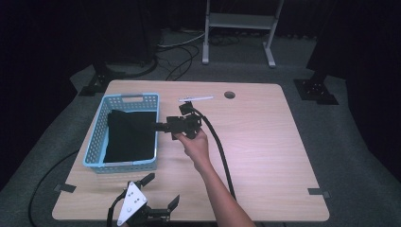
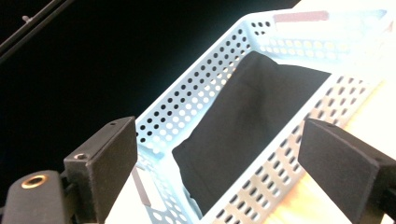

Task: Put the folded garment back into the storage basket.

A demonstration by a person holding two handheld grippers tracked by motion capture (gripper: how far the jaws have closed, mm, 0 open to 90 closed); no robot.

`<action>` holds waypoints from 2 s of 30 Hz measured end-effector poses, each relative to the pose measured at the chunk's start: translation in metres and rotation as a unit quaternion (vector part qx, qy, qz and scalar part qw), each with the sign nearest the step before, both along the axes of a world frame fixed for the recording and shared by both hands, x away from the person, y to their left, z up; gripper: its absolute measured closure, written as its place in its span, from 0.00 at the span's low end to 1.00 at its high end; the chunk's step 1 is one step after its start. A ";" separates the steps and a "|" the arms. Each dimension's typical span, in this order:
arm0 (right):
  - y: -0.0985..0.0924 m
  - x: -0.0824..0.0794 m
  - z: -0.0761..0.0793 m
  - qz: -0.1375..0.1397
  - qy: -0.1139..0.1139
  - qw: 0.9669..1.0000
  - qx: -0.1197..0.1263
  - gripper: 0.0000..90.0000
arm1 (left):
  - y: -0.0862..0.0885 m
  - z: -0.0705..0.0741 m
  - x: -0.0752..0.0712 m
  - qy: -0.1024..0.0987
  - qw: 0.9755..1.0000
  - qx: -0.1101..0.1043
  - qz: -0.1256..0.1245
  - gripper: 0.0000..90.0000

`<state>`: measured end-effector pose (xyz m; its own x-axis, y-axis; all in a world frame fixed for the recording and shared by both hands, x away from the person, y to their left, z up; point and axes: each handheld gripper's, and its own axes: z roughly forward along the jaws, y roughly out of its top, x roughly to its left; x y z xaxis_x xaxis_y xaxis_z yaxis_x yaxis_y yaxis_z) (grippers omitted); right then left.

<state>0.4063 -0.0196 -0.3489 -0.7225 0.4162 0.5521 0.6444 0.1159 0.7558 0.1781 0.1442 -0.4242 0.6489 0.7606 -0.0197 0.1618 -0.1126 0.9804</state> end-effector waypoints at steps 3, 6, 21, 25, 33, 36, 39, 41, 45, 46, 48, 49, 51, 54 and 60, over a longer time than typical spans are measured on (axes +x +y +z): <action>-0.007 -0.002 -0.001 -0.004 0.001 1.000 -0.001 0.13 | -0.003 0.000 0.000 -0.002 1.000 0.001 -0.002 0.00; -0.014 -0.005 -0.003 -0.009 -0.004 1.000 -0.002 0.13 | -0.006 0.000 -0.001 -0.001 1.000 0.005 -0.008 0.00; -0.047 -0.011 -0.006 -0.020 -0.008 1.000 -0.010 0.13 | -0.011 -0.002 -0.001 -0.001 1.000 0.011 -0.013 0.00; -0.050 -0.012 -0.008 -0.020 -0.005 1.000 -0.012 0.13 | -0.010 -0.002 -0.001 0.000 1.000 0.010 -0.012 0.00; -0.058 -0.012 -0.011 -0.027 -0.008 0.999 -0.023 0.13 | -0.009 -0.002 0.000 0.001 1.000 0.012 -0.013 0.00; -0.063 -0.013 -0.012 -0.028 -0.007 0.999 -0.028 0.13 | -0.010 -0.002 0.000 0.001 1.000 0.011 -0.011 0.00; -0.067 -0.014 -0.013 -0.029 -0.005 0.999 -0.030 0.13 | -0.010 -0.003 0.000 0.001 1.000 0.012 -0.012 0.00; -0.069 -0.014 -0.013 -0.029 -0.008 0.999 -0.033 0.13 | -0.010 -0.003 0.001 0.003 1.000 0.012 -0.013 0.00; -0.073 -0.016 -0.013 -0.035 -0.011 0.999 -0.033 0.13 | -0.010 -0.003 0.001 0.003 1.000 0.014 -0.013 0.00; -0.074 -0.016 -0.013 -0.038 -0.011 0.999 -0.033 0.13 | -0.010 -0.004 0.001 0.003 1.000 0.014 -0.012 0.00; -0.076 -0.016 -0.014 -0.039 -0.010 0.999 -0.033 0.13 | -0.010 -0.004 0.001 0.004 1.000 0.014 -0.012 0.00; -0.077 -0.016 -0.015 -0.039 -0.010 0.999 -0.035 0.13 | -0.009 -0.003 0.001 0.004 1.000 0.014 -0.012 0.00; -0.078 -0.017 -0.015 -0.040 -0.011 0.998 -0.038 0.13 | -0.009 -0.003 0.000 0.002 1.000 0.011 -0.009 0.00; -0.080 -0.018 -0.014 -0.040 -0.014 0.998 -0.041 0.13 | -0.008 -0.004 0.001 0.005 1.000 0.011 -0.009 0.00; -0.086 -0.018 -0.013 -0.043 -0.016 0.998 -0.044 0.13 | -0.008 -0.004 0.002 0.006 1.000 0.012 -0.010 0.00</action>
<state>0.3886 -0.1051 -0.3616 -0.6993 0.5229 0.4875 0.6299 0.1281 0.7661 0.1798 0.1364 -0.4281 0.6635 0.7481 -0.0095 0.1713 -0.1395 0.9753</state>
